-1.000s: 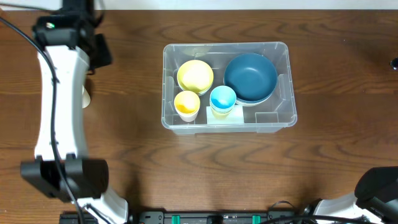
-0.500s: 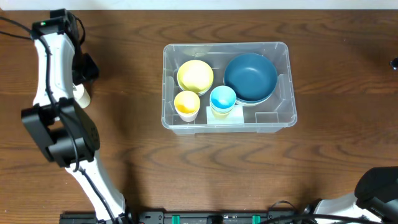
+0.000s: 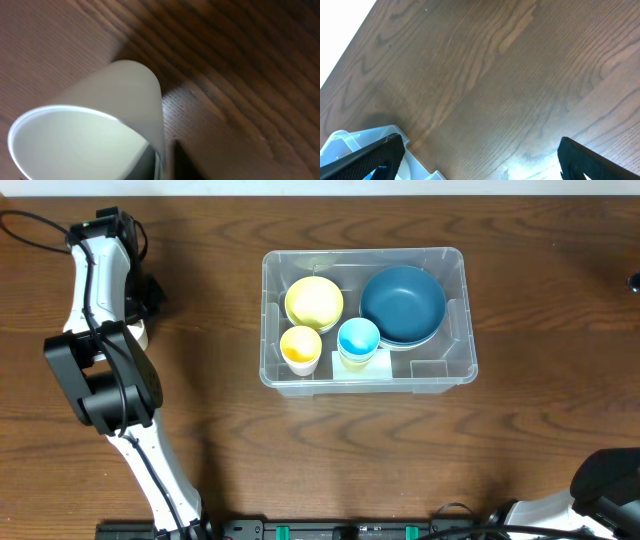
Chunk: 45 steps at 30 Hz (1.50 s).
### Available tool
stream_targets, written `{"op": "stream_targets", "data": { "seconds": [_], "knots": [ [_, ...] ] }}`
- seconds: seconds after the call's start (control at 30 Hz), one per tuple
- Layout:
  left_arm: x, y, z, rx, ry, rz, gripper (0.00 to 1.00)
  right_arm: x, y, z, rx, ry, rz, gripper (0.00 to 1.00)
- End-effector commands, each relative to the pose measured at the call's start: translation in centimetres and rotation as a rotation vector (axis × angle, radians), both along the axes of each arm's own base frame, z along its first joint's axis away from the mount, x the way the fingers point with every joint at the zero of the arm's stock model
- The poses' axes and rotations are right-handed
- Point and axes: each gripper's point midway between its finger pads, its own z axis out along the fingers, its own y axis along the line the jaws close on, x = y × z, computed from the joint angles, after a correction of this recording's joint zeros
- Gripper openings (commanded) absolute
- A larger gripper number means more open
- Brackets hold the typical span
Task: Pack container
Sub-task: 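Move the left gripper left toward the white cup, then grasp the white cup with the left gripper and carry it to the container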
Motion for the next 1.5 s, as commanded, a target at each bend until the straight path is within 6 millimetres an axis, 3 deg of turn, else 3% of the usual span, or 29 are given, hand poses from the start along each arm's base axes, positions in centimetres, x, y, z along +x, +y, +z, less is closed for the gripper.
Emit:
{"op": "stream_targets", "data": {
  "seconds": [0.0, 0.17, 0.3, 0.4, 0.57, 0.73, 0.83, 0.93, 1.17, 1.47],
  "knots": [
    [-0.4, 0.2, -0.7, -0.027, 0.017, 0.016, 0.06, 0.1, -0.2, 0.1, -0.009, -0.002, 0.010, 0.99],
    [-0.6, -1.5, 0.2, -0.110, 0.002, 0.009, 0.06, 0.1, -0.2, 0.1, -0.009, -0.002, 0.010, 0.99],
    [-0.3, -3.7, 3.1, -0.167, -0.050, -0.061, 0.05, 0.1, -0.2, 0.1, -0.009, -0.002, 0.010, 0.99],
    [0.1, -6.4, 6.8, -0.215, -0.142, -0.151, 0.06, 0.1, -0.2, 0.2, -0.009, -0.002, 0.010, 0.99],
    [-0.5, -12.5, 15.0, -0.243, -0.336, -0.386, 0.06, 0.1, -0.2, 0.1, -0.009, -0.002, 0.010, 0.99],
    [-3.7, -20.1, 22.6, -0.232, -0.513, -0.657, 0.06, 0.1, -0.2, 0.2, -0.009, -0.002, 0.010, 0.99],
    [-6.2, -24.8, 25.1, -0.240, -0.567, -0.828, 0.06, 0.1, -0.2, 0.1, -0.009, -0.002, 0.010, 0.99],
    [-7.8, -27.6, 25.4, -0.202, -0.555, -0.927, 0.06, 0.1, -0.2, 0.2, -0.009, -0.002, 0.010, 0.99],
    [-9.9, -33.0, 21.2, -0.223, -0.393, -1.080, 0.06, 0.1, -0.2, 0.1, -0.009, -0.002, 0.010, 0.99],
    [-10.2, -34.0, 15.0, -0.227, -0.138, -1.091, 0.06, 0.1, -0.2, 0.2, -0.009, -0.002, 0.010, 0.99]
  ]
}}
